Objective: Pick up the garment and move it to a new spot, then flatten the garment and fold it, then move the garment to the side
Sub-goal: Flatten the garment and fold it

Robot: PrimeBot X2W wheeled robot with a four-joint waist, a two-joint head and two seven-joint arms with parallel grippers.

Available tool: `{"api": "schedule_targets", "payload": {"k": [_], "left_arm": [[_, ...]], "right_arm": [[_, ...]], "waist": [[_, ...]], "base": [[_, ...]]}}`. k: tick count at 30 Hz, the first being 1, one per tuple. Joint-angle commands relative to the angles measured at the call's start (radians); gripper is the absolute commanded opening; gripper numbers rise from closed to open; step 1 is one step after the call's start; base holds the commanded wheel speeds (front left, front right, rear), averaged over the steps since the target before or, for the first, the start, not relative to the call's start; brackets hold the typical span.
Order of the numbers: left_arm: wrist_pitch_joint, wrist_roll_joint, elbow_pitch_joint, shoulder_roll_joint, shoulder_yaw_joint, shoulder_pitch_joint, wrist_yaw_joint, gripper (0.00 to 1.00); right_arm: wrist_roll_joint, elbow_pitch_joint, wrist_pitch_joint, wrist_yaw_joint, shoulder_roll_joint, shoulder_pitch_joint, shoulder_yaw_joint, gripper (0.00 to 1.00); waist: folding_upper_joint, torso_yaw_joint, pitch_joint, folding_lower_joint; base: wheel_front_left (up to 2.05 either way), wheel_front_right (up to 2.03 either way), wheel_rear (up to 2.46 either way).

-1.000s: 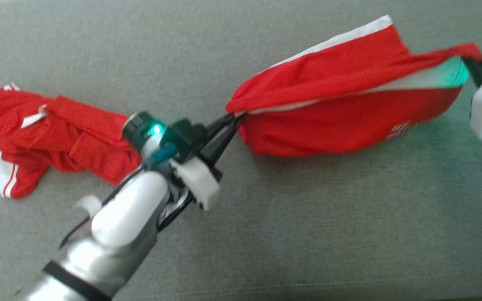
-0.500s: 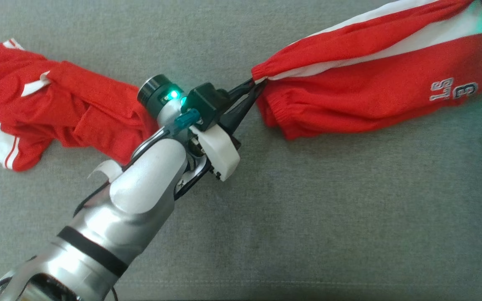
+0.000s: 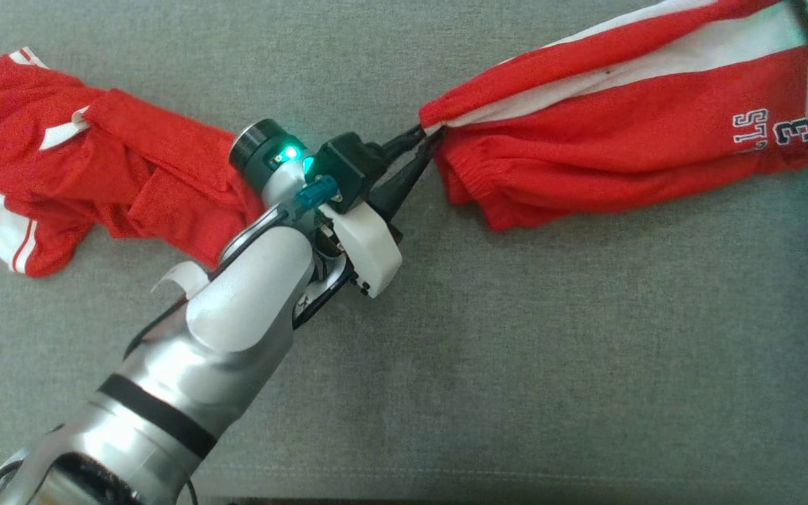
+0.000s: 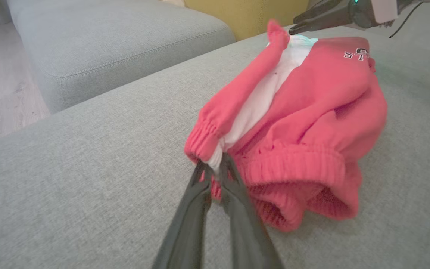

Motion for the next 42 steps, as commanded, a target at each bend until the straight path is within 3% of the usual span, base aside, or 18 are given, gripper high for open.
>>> {"api": "schedule_targets", "payload": {"k": [1, 9, 17, 22, 26, 32, 42], "left_arm": [[-0.005, 0.007, -0.019, 0.017, 0.038, -0.037, -0.006, 1.0], [-0.005, 0.008, -0.019, 0.026, 0.092, 0.005, 0.005, 1.0], [-0.005, -0.019, -0.144, 0.047, 0.258, 0.131, 0.059, 1.0], [-0.005, -0.012, -0.235, 0.047, 0.344, 0.215, 0.088, 1.0], [-0.005, 0.001, -0.312, 0.038, 0.419, 0.308, 0.105, 1.0], [-0.005, 0.031, -0.399, 0.008, 0.525, 0.447, 0.116, 1.0], [-0.005, 0.1, -0.457, -0.045, 0.63, 0.631, 0.08, 1.0]], "right_arm": [[0.018, -0.007, -0.016, -0.001, -0.006, 0.003, 0.005, 1.0], [0.161, 0.034, -0.101, -0.001, 0.041, 0.077, -0.003, 1.0], [0.233, 0.009, -0.387, -0.001, 0.093, 0.169, -0.097, 1.0], [0.249, -0.023, -0.448, -0.001, 0.134, 0.238, -0.174, 1.0], [0.211, -0.08, -0.461, -0.001, 0.179, 0.332, -0.254, 1.0], [0.073, -0.205, -0.462, -0.001, 0.283, 0.511, -0.453, 1.0], [-0.178, -0.368, -0.463, -0.001, 0.47, 0.777, -0.669, 1.0]], "waist": [[0.0, -0.003, -0.007, -0.0001], [0.0, -0.035, -0.088, -0.0001], [0.0, -0.096, -0.221, -0.0001], [0.0, -0.119, -0.269, -0.0001], [0.0, -0.141, -0.307, -0.0001], [0.0, -0.165, -0.349, -0.0001], [0.0, -0.185, -0.381, -0.0001]], "base": [[0.0, 0.0, 0.0], [0.0, 0.0, 0.0], [0.0, 0.0, 0.0], [0.0, 0.0, 0.0], [0.0, 0.0, 0.0], [0.0, 0.0, 0.0], [0.0, 0.0, 0.0]]}}
